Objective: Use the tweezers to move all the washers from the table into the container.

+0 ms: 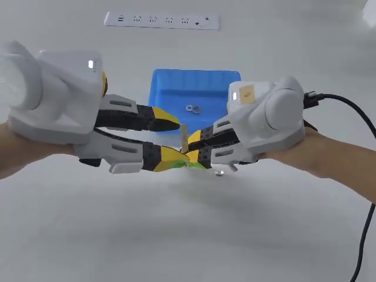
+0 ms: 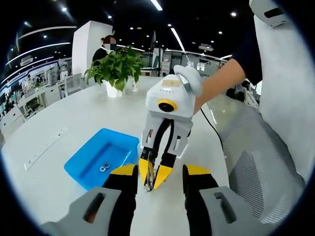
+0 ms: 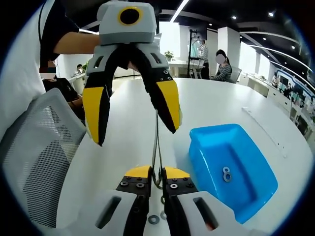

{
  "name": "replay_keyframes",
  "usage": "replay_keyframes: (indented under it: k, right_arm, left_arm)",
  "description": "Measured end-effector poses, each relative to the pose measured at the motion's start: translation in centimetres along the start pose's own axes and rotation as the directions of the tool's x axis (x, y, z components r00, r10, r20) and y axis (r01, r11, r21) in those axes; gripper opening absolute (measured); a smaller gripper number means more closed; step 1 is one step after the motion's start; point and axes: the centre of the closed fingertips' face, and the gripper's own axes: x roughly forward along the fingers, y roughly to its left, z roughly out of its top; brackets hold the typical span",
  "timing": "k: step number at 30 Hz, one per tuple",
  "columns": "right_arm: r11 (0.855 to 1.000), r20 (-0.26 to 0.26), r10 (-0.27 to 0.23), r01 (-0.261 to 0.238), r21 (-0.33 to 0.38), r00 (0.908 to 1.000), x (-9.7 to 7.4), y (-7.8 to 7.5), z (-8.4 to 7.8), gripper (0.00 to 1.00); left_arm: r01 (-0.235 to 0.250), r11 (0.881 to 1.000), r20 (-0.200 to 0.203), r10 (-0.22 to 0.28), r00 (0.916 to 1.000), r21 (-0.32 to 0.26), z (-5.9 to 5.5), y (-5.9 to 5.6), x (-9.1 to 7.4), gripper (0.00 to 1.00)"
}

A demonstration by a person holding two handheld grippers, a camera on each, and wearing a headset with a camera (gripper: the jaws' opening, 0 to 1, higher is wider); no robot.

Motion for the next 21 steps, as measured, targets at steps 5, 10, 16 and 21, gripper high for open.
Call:
replay_keyframes:
  k: [5, 10, 16, 21]
  right_arm:
    - [1.0, 0.026, -0.024, 0.024, 0.021, 0.9994, -1.2, -0.2, 0.8, 0.09]
    - [0.998, 0.048, -0.053, 0.052, 0.029, 0.9974, -2.5, -0.6, 2.0, 0.09]
    - [0.997, 0.069, -0.078, 0.077, 0.009, 0.9946, -4.0, -0.9, 3.5, 0.09]
    - [0.996, 0.089, -0.082, 0.084, -0.014, 0.9926, -5.4, -1.3, 5.2, 0.09]
  left_arm:
    - [-0.058, 0.998, 0.008, 0.058, 0.9983, -0.007, -0.2, 0.3, -1.2, 0.6]
    - [-0.124, 0.992, 0.02, 0.125, 0.992, -0.021, -0.7, 0.4, -2.3, 0.71]
    - [-0.181, 0.981, 0.041, 0.185, 0.9819, -0.072, -1.1, -0.1, -3.5, 0.78]
    - [-0.214, 0.968, 0.099, 0.227, 0.9689, -0.128, -1.1, -0.3, -4.3, 0.84]
